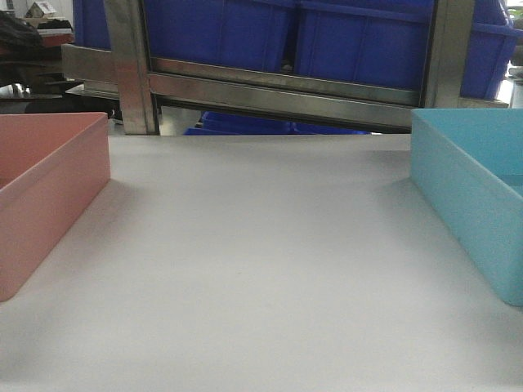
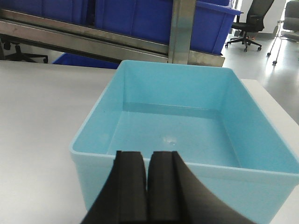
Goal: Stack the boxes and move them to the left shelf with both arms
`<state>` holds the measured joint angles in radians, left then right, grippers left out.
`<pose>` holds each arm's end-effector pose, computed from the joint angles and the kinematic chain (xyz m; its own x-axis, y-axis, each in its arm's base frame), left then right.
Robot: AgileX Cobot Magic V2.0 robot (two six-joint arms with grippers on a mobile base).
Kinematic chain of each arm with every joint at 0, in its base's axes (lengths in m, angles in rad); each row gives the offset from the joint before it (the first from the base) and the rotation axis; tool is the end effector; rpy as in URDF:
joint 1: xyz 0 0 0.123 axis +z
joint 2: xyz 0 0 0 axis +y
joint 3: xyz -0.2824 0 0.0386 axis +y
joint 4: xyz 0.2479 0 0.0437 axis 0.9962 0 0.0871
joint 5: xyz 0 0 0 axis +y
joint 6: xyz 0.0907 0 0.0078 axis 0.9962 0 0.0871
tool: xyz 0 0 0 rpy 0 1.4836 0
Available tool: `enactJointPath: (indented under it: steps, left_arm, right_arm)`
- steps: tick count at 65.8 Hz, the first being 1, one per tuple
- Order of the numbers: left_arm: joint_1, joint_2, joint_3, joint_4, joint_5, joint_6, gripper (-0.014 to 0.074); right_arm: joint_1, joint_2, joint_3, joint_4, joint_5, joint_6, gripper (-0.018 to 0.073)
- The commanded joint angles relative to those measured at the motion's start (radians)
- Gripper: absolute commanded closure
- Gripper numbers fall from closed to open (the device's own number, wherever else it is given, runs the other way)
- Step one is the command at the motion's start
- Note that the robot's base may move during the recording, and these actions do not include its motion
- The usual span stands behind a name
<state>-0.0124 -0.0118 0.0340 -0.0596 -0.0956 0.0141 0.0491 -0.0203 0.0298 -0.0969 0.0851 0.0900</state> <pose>0.0559 -0.0002 0.2109 0.1593 -0.0472 -0.9861 0.0140 0.9989 -0.0455 0.0562 0.0020 0.1964 -0.0067 -0.0069 -1.0000 -0.0409 0.9991 -0.0066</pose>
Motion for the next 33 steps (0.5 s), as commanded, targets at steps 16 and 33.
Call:
enactJointPath:
  steps: [16,33]
  left_arm:
    - [0.001,-0.013,0.026,-0.015,-0.151,-0.001,0.0599]
    - [0.001,0.037,-0.115,-0.106,-0.258,-0.001,0.0598]
  right_arm:
    - [-0.006,-0.009,-0.019,-0.003,-0.085,-0.004,0.0503]
    - [-0.006,-0.009,-0.019,-0.003,-0.085,-0.004,0.0503]
